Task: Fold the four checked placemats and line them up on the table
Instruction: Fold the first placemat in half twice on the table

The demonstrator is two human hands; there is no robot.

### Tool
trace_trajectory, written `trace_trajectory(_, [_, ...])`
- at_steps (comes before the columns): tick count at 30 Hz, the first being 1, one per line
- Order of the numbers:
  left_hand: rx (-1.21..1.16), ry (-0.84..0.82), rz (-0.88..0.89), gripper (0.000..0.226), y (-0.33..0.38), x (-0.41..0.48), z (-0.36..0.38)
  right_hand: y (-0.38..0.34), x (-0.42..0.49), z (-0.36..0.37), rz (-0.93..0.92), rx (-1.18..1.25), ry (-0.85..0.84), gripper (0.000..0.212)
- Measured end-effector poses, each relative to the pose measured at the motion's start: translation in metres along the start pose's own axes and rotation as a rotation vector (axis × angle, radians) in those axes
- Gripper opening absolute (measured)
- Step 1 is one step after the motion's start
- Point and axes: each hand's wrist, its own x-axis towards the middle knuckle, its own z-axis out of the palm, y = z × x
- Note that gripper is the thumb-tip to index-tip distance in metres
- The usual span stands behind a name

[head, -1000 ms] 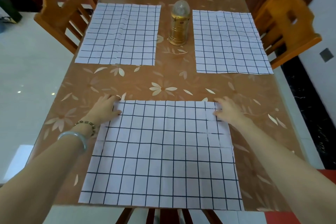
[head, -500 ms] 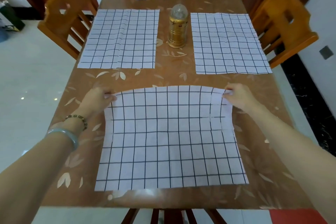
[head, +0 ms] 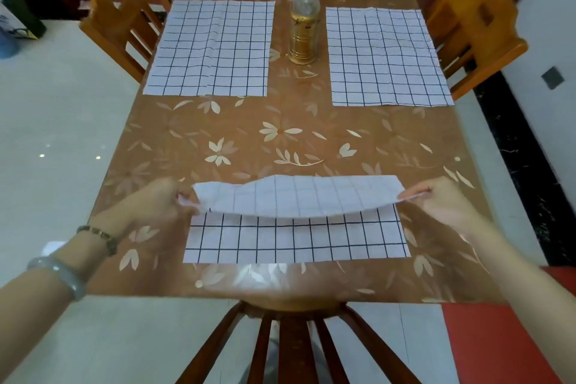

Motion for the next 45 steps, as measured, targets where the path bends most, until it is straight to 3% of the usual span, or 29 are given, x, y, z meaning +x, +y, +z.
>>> trace_trajectory(3, [0.091, -0.158, -0.012, 0.017, 0.005, -0.026, 0.031, 0.021, -0.018, 0.024, -0.063, -0.145, -0.048, 0.038])
trace_trajectory(5, [0.183, -0.238, -0.021, 0.005, 0.005, -0.03, 0.042, 0.035, -0.024, 0.038, -0.097, -0.226, -0.076, 0.041])
trace_trajectory(7, [0.256, -0.302, -0.035, 0.025, 0.004, -0.033, 0.056, 0.048, -0.026, 0.048, -0.139, -0.278, -0.085, 0.04])
trace_trajectory(12, [0.439, -0.356, 0.033, 0.034, 0.014, -0.04, 0.075, 0.061, -0.033, 0.064, -0.203, -0.453, -0.159, 0.039])
trace_trajectory(15, [0.34, -0.376, 0.012, 0.046, 0.014, -0.042, 0.073, 0.059, -0.035, 0.062, -0.225, -0.416, -0.19, 0.037])
trace_trajectory(17, [0.163, -0.306, 0.001, 0.049, 0.016, -0.042, 0.067, 0.052, -0.031, 0.056, -0.216, -0.307, -0.098, 0.035])
trace_trajectory(20, [-0.07, 0.011, -0.025, 0.04, 0.015, -0.034, 0.057, 0.035, -0.013, 0.047, -0.117, -0.095, 0.099, 0.037])
trace_trajectory(22, [-0.183, 0.22, -0.083, 0.034, 0.006, -0.019, 0.054, 0.023, 0.008, 0.045, -0.043, 0.021, 0.146, 0.035])
trace_trajectory(24, [-0.241, 0.302, -0.108, 0.026, -0.003, -0.002, 0.052, 0.016, 0.03, 0.044, -0.018, 0.032, 0.139, 0.028])
trace_trajectory(26, [-0.279, 0.248, -0.114, 0.019, -0.009, 0.015, 0.054, 0.014, 0.05, 0.047, -0.042, -0.043, 0.101, 0.027])
trace_trajectory(30, [-0.374, -0.021, -0.192, 0.011, -0.026, 0.038, 0.06, 0.021, 0.08, 0.06, -0.049, -0.153, 0.016, 0.027])
trace_trajectory(34, [-0.317, -0.143, -0.175, 0.03, -0.037, 0.053, 0.062, 0.024, 0.094, 0.066, -0.022, -0.205, -0.025, 0.011])
trace_trajectory(38, [-0.316, -0.231, -0.202, 0.051, -0.035, 0.051, 0.062, 0.024, 0.096, 0.065, -0.037, -0.217, -0.017, 0.009])
trace_trajectory(40, [-0.317, -0.251, -0.195, 0.045, -0.032, 0.049, 0.063, 0.023, 0.095, 0.064, -0.038, -0.212, -0.035, 0.008])
trace_trajectory(43, [-0.284, -0.225, -0.153, 0.013, -0.022, 0.047, 0.063, 0.025, 0.093, 0.06, -0.045, -0.133, -0.056, 0.024])
trace_trajectory(45, [-0.257, -0.25, -0.149, 0.017, -0.016, 0.045, 0.065, 0.027, 0.091, 0.056, -0.046, -0.091, -0.053, 0.023])
